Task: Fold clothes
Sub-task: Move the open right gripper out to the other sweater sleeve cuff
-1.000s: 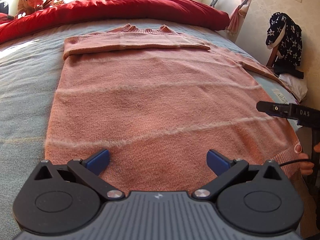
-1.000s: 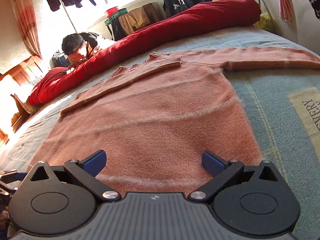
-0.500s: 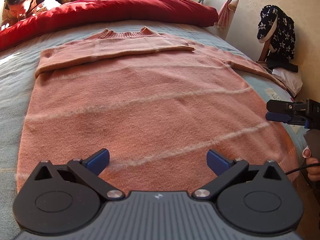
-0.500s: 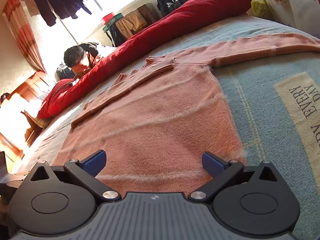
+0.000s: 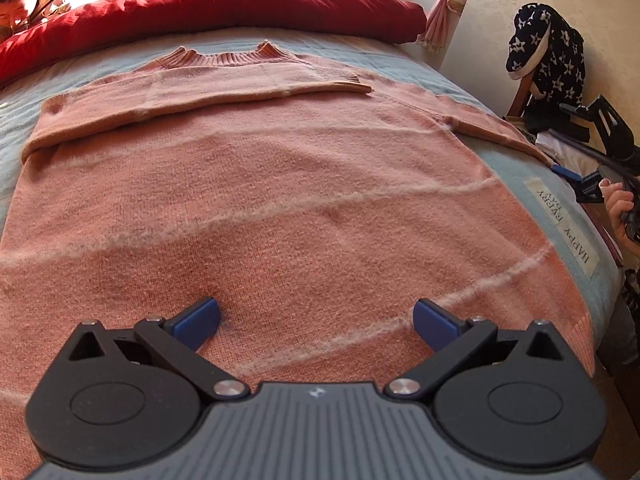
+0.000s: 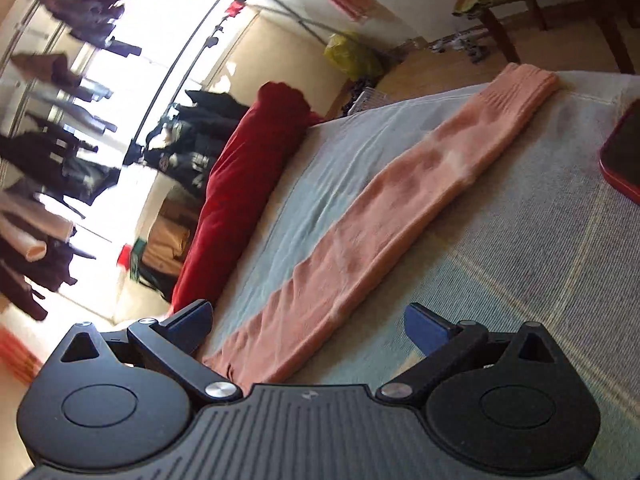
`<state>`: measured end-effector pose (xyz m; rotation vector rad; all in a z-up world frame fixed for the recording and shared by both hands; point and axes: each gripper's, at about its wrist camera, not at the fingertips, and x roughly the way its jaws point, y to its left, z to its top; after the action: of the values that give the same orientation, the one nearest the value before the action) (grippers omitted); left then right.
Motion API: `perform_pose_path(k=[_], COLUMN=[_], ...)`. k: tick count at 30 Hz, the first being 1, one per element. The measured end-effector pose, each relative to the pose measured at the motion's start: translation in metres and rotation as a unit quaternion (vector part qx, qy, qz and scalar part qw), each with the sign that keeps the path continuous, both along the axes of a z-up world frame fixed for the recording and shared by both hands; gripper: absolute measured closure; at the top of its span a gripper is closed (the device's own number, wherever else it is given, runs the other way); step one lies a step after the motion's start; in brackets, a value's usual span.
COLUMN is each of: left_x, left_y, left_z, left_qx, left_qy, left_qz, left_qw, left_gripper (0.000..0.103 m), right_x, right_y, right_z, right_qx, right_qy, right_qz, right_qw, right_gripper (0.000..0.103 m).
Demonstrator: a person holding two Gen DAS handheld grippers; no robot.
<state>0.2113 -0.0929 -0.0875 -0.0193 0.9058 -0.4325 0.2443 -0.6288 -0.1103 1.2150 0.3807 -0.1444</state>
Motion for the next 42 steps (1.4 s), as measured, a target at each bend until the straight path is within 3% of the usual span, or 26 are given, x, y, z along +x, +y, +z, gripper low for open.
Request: perform_pose_path(k=[2,4,17,24,28,35,42], left_x=[0.001,0.003,0.01,0.01,0.01,0.008,0.008], left_y=[-0.001,-0.003,-0.007,-0.006,-0.006,-0.004,-0.002], left_z=[-0.001,-0.002,-0.004,-0.005,-0.005,-0.005,-0.004], left_qx=[0.003,0.01,0.024,0.023,0.023,0.018,0.014], left_qy=[-0.001,-0.002,-0.007,-0.01,-0.012,-0.015,-0.015], left_qz=[0.002,0.001,0.001,0.0,-0.001,-0.006,-0.009], left_qw=[1.0,1.0,0.9997,0.9997,0.9997,0.9997,0.9997], left_gripper=[0.001,0.001,0.001,0.001,0.001,0.001,0.001], right_x=[0.007,0.013,0.061,0.081,0.088,0.083,0.076], right_y=[-0.02,-0.029,-0.044,-0.06,-0.059,-0.048,-0.057], right_z=[-0.02,-0.029,-0.035,-0.04,-0.039,-0.038,-0.034], right_qx=[0.056,0.075,0.031,0.001,-0.041,-0.09,-0.031], right_qy=[-0.008,-0.015,0.014,0.005,0.003,-0.014,-0.05], right_qz=[-0.038,-0.058,-0.111,-0.096,-0.072,-0.065,-0.06], right_qw=[0.998,0.995,0.993,0.995,0.997,0.994,0.996], right_gripper=[0.0,0.0,0.0,0.0,0.0,0.0,0.0])
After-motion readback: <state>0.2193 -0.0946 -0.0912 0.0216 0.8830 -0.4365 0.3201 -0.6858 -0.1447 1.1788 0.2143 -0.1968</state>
